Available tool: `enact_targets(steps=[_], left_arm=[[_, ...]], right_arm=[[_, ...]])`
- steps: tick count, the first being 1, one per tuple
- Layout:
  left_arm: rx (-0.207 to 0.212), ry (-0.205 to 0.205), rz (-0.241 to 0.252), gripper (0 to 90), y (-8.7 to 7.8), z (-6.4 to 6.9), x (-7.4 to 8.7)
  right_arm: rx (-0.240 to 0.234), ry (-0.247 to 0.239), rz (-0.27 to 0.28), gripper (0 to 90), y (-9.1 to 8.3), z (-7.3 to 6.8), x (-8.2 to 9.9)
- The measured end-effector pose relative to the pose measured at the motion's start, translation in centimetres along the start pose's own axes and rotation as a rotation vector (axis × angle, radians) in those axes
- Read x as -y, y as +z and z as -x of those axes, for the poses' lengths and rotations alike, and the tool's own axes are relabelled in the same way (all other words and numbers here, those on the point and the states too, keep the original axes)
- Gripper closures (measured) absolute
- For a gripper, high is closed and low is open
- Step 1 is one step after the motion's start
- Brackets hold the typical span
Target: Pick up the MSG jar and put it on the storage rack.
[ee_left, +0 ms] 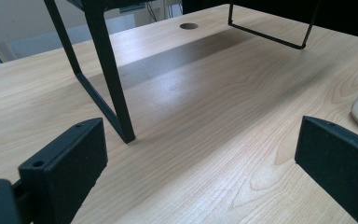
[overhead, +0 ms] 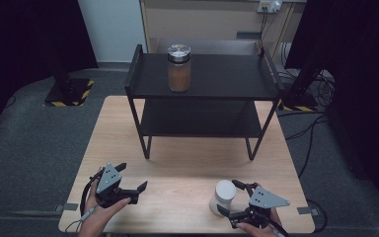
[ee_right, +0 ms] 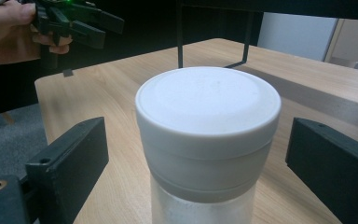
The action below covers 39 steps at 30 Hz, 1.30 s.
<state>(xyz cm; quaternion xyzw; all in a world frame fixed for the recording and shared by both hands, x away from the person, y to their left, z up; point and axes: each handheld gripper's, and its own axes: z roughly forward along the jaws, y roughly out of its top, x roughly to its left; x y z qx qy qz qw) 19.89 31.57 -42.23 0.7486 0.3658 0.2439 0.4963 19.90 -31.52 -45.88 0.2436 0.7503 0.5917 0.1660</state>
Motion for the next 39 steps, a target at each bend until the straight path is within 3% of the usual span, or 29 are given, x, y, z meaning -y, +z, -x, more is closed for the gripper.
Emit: enact_targets(steps=[18, 39], left_arm=[[-0.003, -0.002, 0.000, 0.9, -0.07, -0.02, 0.05], [0.002, 0.002, -0.006, 1.0, 0.02, -0.04, 0.00]], right_arm=[[0.005, -0.004, -0.002, 11.4, 0.41, 0.11, -0.03], [0.007, -0.004, 0.028, 33.8, 0.53, -0.01, 0.36]])
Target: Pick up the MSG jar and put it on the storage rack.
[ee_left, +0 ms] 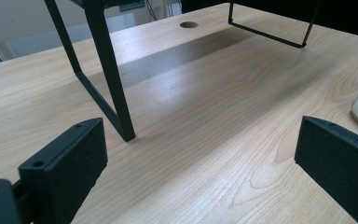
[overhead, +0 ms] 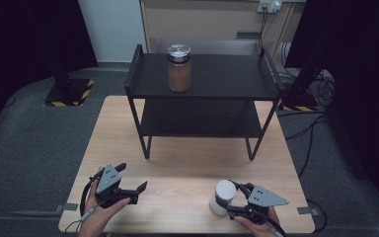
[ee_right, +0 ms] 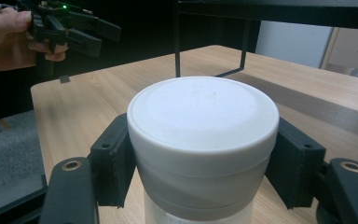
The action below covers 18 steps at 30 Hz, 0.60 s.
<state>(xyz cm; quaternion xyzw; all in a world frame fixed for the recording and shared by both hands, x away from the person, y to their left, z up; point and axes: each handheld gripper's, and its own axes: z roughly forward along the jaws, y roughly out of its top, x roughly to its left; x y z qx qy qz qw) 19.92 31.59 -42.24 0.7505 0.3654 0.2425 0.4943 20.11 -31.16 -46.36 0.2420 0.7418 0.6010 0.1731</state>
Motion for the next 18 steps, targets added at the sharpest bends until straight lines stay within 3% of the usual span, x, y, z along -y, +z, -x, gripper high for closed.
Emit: enact_targets(steps=[11, 18], left_arm=[[-0.002, 0.002, 0.009, 1.0, -0.2, 0.1, -0.1], [0.000, 0.006, 0.012, 1.0, -0.3, 0.1, -0.3]], right_arm=[[0.016, -0.004, 0.006, 34.3, -0.2, -0.4, -0.1], [0.031, 0.035, 0.054, 34.3, -1.4, 0.2, -0.1]])
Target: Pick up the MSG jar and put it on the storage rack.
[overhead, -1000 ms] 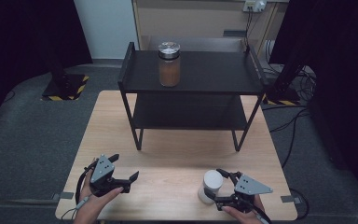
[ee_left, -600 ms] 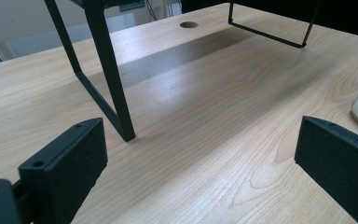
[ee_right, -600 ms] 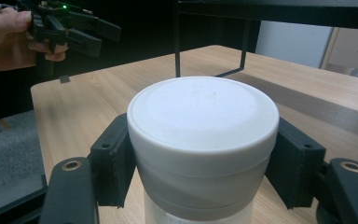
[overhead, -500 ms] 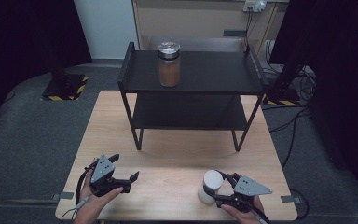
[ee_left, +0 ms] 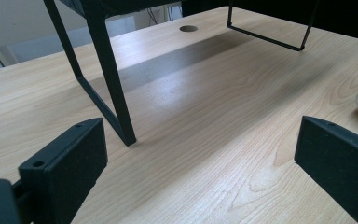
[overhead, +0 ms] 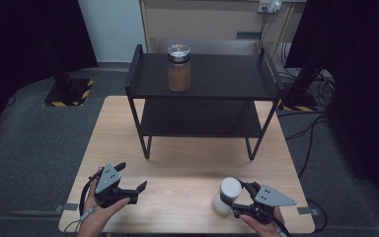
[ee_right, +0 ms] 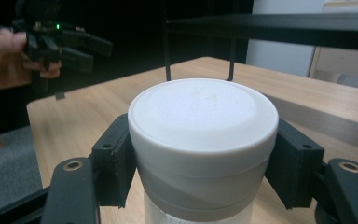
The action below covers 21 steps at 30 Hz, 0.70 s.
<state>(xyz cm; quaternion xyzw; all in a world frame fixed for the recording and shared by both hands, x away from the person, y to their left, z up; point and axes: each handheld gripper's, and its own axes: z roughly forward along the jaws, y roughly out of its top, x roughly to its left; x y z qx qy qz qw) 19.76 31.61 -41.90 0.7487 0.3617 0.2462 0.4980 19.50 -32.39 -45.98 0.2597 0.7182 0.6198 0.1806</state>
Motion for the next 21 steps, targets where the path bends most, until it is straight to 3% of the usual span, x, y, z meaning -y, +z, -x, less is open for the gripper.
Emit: enact_targets(steps=[7, 21], left_arm=[[0.003, -0.001, -0.004, 1.0, 0.1, 0.0, 0.0], [0.010, 0.007, 0.001, 1.0, -0.1, 0.1, -0.2]], right_arm=[[-0.004, 0.016, 0.057, 34.4, -1.0, 0.4, -0.5], [-0.011, 0.000, 0.091, 34.4, -2.2, 0.5, -2.5]])
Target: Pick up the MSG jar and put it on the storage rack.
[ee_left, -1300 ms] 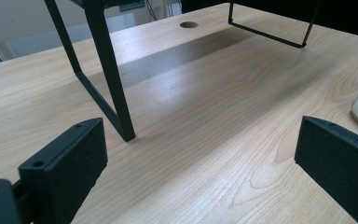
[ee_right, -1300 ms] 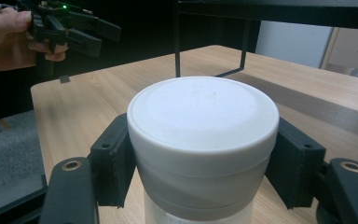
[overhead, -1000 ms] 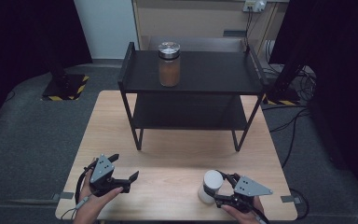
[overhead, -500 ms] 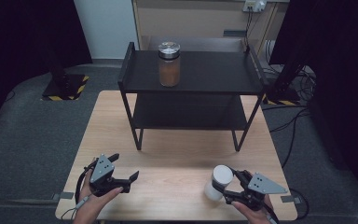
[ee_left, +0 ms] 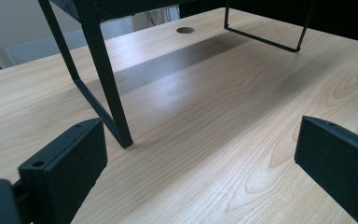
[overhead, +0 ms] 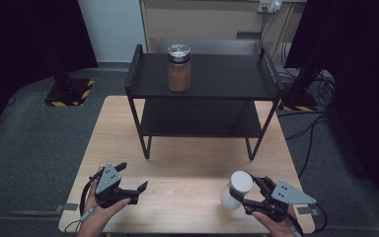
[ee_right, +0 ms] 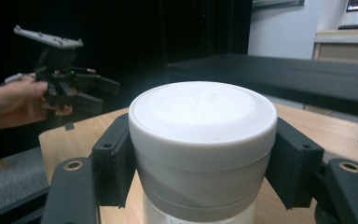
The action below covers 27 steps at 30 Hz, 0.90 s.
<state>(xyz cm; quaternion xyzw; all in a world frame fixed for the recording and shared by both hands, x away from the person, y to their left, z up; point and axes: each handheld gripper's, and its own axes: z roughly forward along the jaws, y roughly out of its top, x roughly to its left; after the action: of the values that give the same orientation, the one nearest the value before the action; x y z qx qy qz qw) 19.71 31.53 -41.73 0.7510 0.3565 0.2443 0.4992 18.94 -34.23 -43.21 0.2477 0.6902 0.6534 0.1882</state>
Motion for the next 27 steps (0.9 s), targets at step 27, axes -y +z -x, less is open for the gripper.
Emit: enact_targets(steps=[27], left_arm=[[0.007, 0.009, -0.024, 0.8, -0.3, -0.4, 0.3]], right_arm=[[0.069, -0.020, 0.028, 34.4, -0.2, 0.1, -7.9]])
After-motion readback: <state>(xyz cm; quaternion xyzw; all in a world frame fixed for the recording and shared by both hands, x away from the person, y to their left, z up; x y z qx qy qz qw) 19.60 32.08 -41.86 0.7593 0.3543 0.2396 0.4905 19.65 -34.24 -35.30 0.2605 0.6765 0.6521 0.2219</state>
